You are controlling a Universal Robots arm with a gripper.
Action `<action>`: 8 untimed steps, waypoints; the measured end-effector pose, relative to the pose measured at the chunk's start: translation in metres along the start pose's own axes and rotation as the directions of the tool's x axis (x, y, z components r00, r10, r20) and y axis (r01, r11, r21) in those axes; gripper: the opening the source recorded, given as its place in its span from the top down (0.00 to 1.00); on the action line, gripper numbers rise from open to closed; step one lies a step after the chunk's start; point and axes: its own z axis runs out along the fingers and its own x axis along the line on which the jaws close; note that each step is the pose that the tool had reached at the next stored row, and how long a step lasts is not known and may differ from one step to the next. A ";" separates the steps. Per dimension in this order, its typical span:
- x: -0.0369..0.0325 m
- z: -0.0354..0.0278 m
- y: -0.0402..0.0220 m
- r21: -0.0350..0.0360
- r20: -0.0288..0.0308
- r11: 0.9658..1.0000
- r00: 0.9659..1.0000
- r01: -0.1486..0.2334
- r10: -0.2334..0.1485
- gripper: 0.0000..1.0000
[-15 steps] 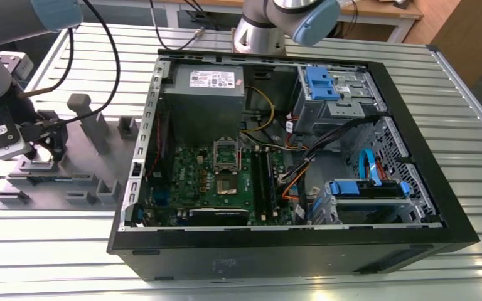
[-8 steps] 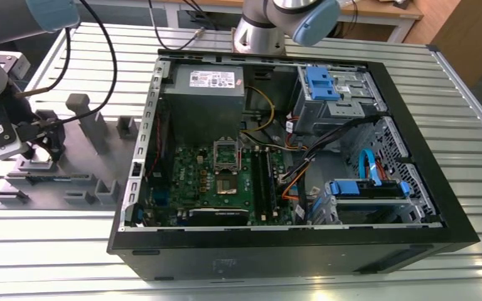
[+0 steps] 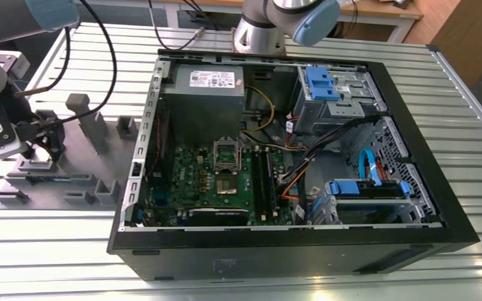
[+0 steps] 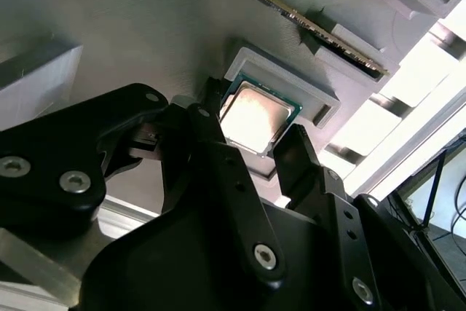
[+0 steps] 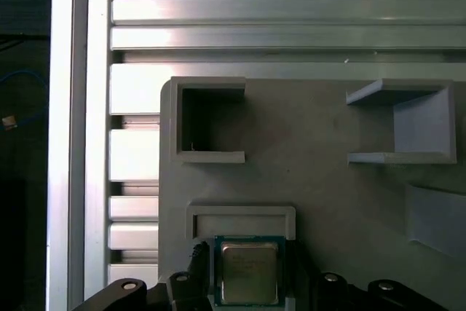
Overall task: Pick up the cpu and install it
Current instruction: 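Pick up the cpu and move it towards the insertion slot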
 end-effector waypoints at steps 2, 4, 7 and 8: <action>0.0000 -0.0013 0.0001 0.000 0.000 1.000 1.000 0.000 0.000 0.44; -0.0001 -0.0014 0.0001 0.000 0.000 1.000 1.000 0.000 0.000 0.44; 0.0000 -0.0016 0.0003 0.000 0.000 1.000 1.000 0.000 0.000 0.44; 0.0000 -0.0017 0.0009 0.000 0.000 1.000 1.000 0.000 0.000 0.44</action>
